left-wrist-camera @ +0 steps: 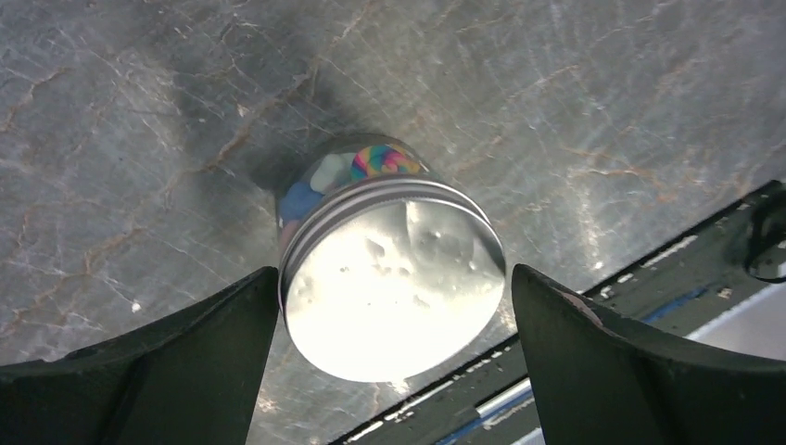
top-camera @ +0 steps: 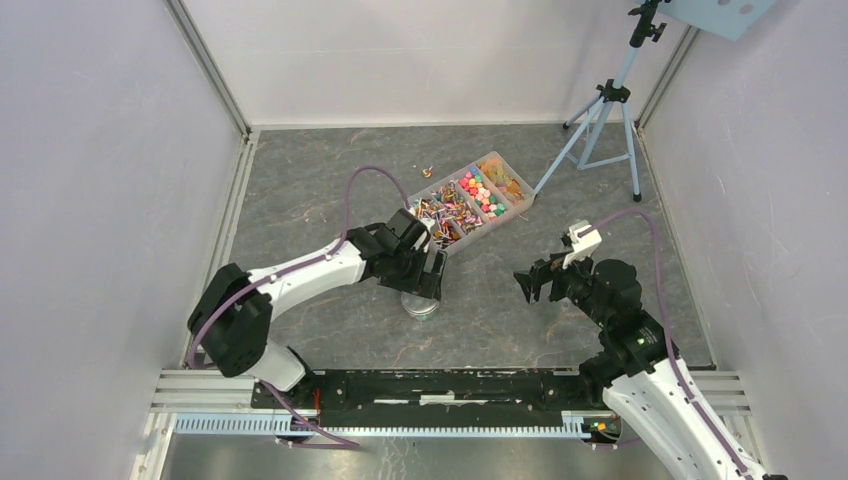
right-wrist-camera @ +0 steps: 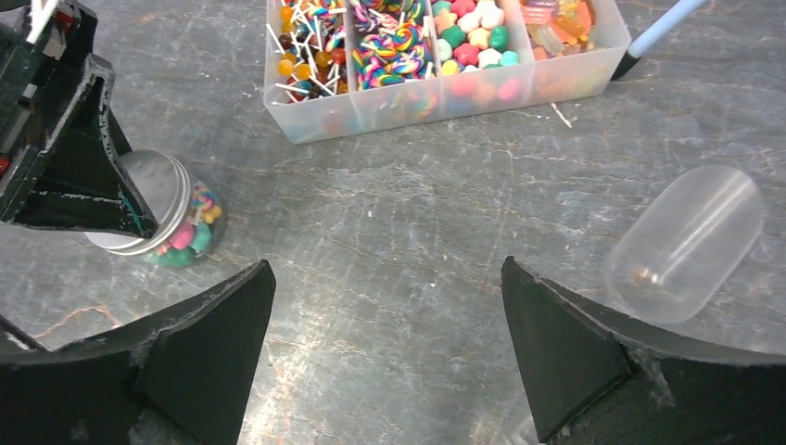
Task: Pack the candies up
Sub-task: Close the bottle lid on the packing bottle.
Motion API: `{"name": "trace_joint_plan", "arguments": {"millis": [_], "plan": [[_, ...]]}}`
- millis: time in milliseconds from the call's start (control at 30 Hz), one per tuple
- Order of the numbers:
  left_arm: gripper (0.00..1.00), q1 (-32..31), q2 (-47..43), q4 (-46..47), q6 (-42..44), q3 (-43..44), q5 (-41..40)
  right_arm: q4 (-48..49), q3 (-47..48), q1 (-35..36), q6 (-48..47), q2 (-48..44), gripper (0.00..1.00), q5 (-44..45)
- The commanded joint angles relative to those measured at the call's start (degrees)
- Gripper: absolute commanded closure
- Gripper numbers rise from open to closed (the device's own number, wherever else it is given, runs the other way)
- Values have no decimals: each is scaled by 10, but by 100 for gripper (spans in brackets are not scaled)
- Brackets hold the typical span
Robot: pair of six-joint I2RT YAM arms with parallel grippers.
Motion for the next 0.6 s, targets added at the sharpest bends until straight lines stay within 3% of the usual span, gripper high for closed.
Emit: {"name": "trace_joint_plan", "arguments": {"millis": [0, 167, 300, 333, 467, 567], "plan": [[0, -1, -59, 27, -52, -2, 3, 48, -15, -1, 54, 8, 3, -30], [0, 5, -85, -6, -50, 14, -53, 134, -64, 0, 145, 24, 10, -108], [0, 30, -124, -11, -53, -2, -70, 183, -81, 4, 198, 48, 17, -121], [0, 46, -136, -6, -58, -11, -57, 184, -82, 7, 204, 57, 20, -120], [19, 141, -186, 49, -74, -84, 63, 240, -81, 34, 233, 105, 35, -113], [24, 167, -204, 81, -85, -123, 107, 277, -74, 91, 245, 153, 42, -80]]}}
